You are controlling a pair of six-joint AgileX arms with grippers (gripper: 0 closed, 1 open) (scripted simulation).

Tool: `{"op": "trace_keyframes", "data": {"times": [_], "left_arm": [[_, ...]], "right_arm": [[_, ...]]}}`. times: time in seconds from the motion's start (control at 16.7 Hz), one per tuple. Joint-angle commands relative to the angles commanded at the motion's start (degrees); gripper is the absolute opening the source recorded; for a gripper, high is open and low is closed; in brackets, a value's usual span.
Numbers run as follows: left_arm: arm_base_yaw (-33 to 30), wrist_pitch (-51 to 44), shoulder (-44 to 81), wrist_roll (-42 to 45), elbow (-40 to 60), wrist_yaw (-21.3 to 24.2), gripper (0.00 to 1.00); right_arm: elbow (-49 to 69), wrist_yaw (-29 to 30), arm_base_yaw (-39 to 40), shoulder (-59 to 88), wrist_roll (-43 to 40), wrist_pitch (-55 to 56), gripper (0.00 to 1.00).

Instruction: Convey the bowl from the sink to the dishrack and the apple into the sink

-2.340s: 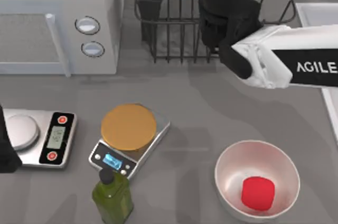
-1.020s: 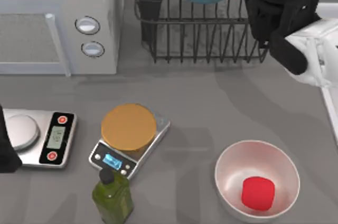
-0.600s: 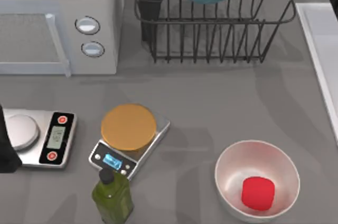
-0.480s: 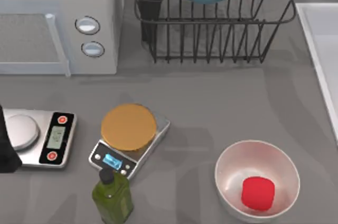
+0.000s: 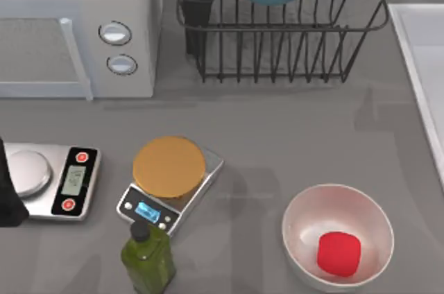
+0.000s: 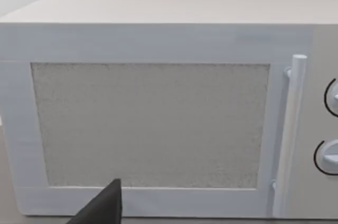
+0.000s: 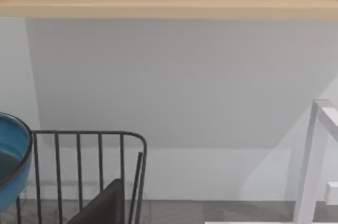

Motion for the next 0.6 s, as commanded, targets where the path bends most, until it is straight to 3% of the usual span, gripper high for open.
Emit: {"op": "trace_keyframes", "data": {"times": [0.6], "left_arm": [[0.0, 0.0, 0.0, 0.0, 0.0, 0.0, 1.00]], "right_arm": [[-22.1, -10.1, -9.6, -35.0, -0.2, -10.5, 1.00]]}}
